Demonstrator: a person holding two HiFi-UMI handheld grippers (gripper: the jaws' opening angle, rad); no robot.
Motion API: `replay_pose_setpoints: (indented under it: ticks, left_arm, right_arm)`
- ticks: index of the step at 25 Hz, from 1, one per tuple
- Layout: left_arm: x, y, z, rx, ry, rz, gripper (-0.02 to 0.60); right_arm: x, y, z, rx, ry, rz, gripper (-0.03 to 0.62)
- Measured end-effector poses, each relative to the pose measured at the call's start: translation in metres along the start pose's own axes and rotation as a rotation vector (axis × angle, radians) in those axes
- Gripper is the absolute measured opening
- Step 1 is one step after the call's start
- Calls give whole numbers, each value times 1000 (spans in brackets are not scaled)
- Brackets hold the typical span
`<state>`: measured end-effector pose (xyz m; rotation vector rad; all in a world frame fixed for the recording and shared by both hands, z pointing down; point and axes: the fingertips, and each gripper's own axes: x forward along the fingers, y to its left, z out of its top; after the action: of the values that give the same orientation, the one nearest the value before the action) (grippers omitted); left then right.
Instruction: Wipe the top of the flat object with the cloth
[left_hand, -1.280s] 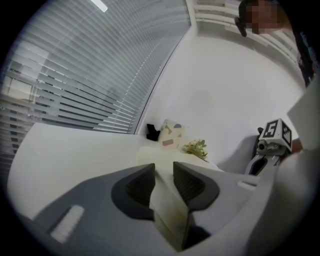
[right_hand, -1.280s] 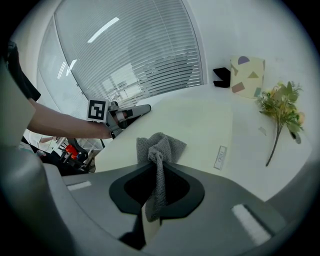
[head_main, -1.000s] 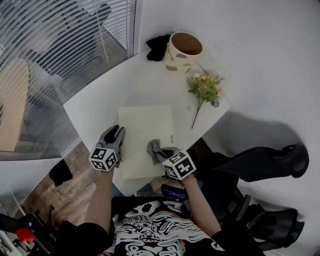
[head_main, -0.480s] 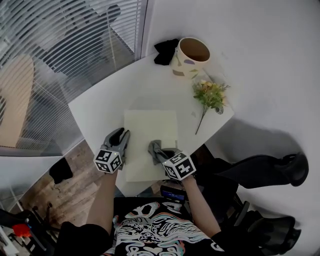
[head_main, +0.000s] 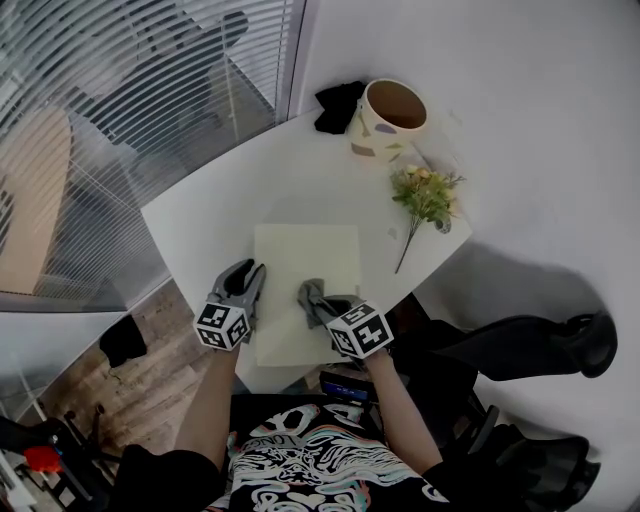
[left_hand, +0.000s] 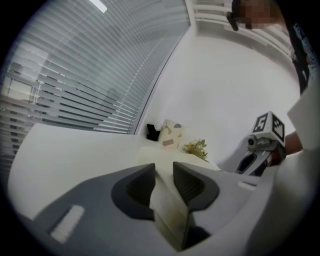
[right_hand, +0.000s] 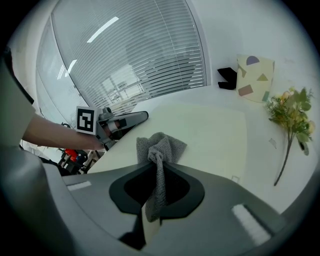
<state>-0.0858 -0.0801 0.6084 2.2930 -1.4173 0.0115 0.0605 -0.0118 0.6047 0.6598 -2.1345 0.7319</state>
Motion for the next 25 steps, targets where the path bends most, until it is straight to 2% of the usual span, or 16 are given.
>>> replay_pose_setpoints:
  ticks: [25]
  left_arm:
    - [1, -1, 0, -9, 5, -9, 170]
  right_arm:
    - [18, -17, 39, 1, -32, -43, 17]
